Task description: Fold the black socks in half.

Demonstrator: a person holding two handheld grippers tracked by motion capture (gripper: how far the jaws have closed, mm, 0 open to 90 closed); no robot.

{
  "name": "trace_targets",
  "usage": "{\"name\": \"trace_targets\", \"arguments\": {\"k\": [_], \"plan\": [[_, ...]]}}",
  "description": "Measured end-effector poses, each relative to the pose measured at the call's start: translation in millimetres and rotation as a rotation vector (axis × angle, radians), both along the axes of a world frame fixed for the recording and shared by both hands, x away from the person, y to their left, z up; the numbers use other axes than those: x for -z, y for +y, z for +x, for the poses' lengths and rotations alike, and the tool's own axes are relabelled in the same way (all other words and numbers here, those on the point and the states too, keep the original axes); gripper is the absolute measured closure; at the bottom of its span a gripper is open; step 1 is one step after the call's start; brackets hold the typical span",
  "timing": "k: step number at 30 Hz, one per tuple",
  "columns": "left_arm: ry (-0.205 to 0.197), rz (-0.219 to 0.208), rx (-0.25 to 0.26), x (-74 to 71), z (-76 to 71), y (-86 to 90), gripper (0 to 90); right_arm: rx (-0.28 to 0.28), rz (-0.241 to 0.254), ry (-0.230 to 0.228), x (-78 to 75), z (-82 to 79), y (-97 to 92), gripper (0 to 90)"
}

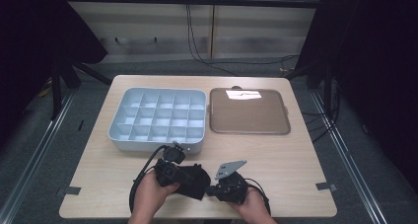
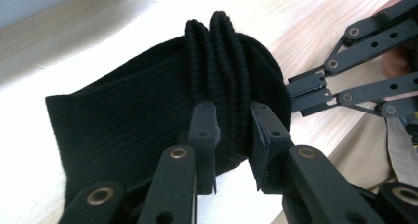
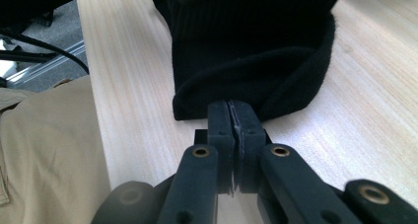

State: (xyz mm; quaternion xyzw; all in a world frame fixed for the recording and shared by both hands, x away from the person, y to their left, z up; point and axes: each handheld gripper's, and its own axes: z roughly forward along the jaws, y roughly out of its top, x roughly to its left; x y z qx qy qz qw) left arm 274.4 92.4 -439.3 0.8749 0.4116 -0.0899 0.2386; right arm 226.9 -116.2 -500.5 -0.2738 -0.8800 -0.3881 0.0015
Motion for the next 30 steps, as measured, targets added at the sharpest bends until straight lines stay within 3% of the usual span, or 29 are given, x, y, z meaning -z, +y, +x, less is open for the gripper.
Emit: {"name": "trace_targets", "arguments": {"k": [16, 30], "plan": [[0.009, 0.006, 0.011, 2.2, -0.2, -2.6, 68.9, 0.000, 0.000, 0.001, -0.1, -0.3, 0.2, 87.7], [0.001, -0.002, 0.010, -8.0, 0.4, 1.2, 54.5, 0.003, 0.000, 0.007, -0.3, -0.6, -0.2, 87.7]]}}
